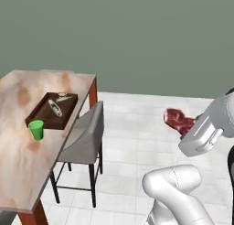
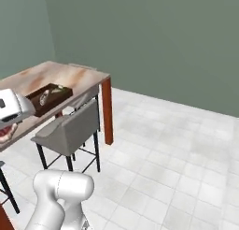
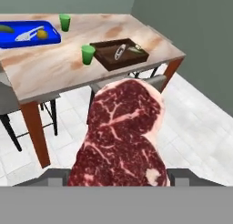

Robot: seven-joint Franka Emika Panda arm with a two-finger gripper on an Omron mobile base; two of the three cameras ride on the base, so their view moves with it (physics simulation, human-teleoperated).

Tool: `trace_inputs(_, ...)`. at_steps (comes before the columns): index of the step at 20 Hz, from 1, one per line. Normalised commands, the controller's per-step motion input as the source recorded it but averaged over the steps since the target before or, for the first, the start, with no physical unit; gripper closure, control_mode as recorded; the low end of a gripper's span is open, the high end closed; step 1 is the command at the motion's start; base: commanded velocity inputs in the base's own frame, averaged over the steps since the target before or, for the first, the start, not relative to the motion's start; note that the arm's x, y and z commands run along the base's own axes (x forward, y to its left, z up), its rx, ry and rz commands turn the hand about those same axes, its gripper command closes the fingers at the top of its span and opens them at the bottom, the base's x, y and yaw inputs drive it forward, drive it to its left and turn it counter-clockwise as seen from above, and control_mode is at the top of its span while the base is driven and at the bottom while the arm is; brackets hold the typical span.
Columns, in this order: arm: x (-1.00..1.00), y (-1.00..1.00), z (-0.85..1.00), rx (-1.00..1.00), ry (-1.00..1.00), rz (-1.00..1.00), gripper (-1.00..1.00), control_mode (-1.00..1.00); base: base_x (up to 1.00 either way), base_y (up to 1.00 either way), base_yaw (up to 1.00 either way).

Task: Gather the cucumber and lemon from the fridge and place them on a tray on the dining counter. Then gather the steak and fish from the fridge and place them on the other tray.

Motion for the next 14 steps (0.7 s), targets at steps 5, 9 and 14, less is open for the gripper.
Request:
trace_inputs(5, 0.0, 0.0, 0.0, 0.0, 0.0, 0.0, 1.0, 1.0, 1.0, -0.29, 0.4)
trace_inputs(9, 0.0, 0.0, 0.0, 0.0, 0.0, 0.0, 1.0, 1.0, 0.9, -0.27, 0.4)
trace_inputs(14, 0.0, 0.0, 0.0, 0.0, 0.0, 0.0, 1.0, 1.0, 0.63, -0.31, 0.44)
